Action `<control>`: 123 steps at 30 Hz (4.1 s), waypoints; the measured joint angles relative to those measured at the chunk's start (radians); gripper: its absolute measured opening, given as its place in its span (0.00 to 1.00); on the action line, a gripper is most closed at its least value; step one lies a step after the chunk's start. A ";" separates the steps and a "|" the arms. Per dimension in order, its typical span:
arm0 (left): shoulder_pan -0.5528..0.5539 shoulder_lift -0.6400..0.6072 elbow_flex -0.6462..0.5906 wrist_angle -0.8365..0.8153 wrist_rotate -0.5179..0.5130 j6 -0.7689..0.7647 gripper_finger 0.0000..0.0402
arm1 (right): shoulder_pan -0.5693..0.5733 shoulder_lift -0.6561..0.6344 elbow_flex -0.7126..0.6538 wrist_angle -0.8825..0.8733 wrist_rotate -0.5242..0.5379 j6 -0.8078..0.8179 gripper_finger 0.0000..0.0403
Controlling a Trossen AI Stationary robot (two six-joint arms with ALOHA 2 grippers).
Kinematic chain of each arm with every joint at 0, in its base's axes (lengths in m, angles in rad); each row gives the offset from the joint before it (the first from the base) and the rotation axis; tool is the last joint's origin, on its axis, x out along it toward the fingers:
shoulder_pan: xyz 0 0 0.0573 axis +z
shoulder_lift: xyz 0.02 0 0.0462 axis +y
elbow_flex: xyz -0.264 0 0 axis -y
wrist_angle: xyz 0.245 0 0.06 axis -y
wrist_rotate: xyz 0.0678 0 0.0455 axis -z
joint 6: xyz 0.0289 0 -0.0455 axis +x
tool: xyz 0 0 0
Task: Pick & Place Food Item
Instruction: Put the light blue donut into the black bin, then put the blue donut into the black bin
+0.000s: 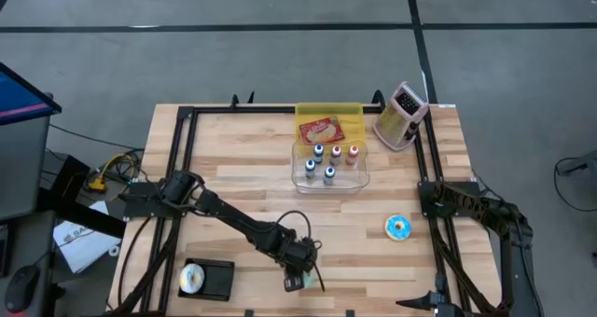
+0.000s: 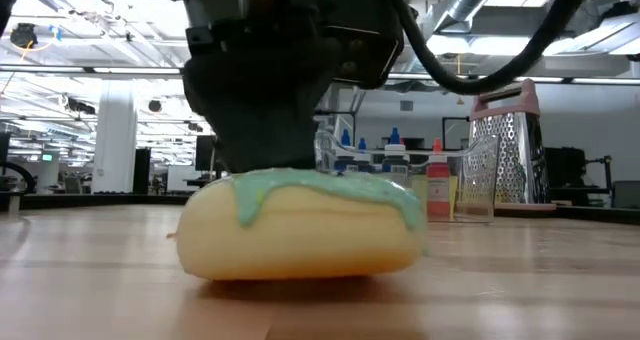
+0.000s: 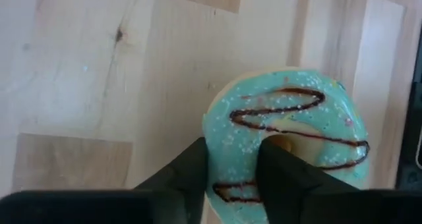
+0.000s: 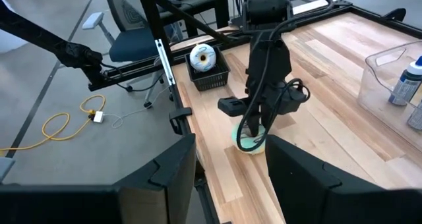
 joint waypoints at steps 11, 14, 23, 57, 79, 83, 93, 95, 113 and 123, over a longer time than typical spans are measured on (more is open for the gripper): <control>0.026 -0.188 0.000 -0.366 -0.067 0.009 0.21 | 0.000 0.000 0.000 -0.010 0.000 0.000 0.43; 0.019 -0.253 0.000 -0.502 -0.050 -0.044 0.21 | -0.002 0.000 0.000 -0.011 0.003 -0.003 0.43; -0.115 -0.301 0.000 -0.823 0.085 -0.305 0.21 | -0.014 0.000 0.000 -0.040 0.013 -0.008 0.43; -0.400 -0.294 -0.195 -0.808 0.298 -0.948 0.21 | 0.004 0.000 0.000 -0.034 0.031 -0.053 0.43; -0.373 -0.298 -0.195 -0.849 0.332 -0.922 0.56 | 0.058 0.000 -0.115 -0.032 0.087 0.105 0.43; -0.360 -0.341 -0.195 -0.876 0.300 -0.926 0.58 | 0.058 -0.001 -0.115 -0.033 0.087 0.105 0.43; -0.332 -0.523 -0.195 -0.837 0.036 -1.029 0.58 | 0.058 -0.001 -0.115 -0.018 0.088 0.105 0.43; -0.320 -0.550 -0.195 -0.760 -0.085 -0.989 0.57 | 0.058 -0.001 -0.115 -0.018 0.089 0.105 0.43; -0.084 -0.573 -0.194 0.242 -0.497 0.364 0.57 | -0.159 -0.003 -0.142 -0.041 -0.455 0.108 0.43; -0.045 -0.573 -0.194 0.289 -0.497 0.619 0.58 | -0.316 -0.185 -0.553 -0.039 -0.739 0.106 0.34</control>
